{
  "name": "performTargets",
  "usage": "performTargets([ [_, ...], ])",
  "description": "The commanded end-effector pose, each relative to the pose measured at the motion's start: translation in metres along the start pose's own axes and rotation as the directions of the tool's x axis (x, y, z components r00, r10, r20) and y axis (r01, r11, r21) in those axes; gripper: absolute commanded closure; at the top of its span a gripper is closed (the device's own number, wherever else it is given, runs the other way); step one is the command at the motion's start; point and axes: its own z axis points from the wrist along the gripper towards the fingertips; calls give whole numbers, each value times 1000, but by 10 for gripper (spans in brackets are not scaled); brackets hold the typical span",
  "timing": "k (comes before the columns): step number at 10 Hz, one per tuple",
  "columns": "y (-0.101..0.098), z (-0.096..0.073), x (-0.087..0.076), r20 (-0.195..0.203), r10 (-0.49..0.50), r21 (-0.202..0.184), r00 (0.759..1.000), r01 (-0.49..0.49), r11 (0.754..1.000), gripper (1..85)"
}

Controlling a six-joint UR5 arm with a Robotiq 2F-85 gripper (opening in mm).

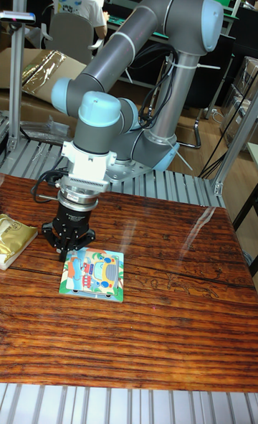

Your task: Assemble one piece of a puzzle

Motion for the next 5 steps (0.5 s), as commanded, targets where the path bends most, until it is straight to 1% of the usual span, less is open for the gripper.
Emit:
performTargets([
  [1,-3,-2,-1,3,-4,-2,1000,4,1000,843],
  [5,3,-3,-3,-1,18,6,1000,-18,1000,843],
])
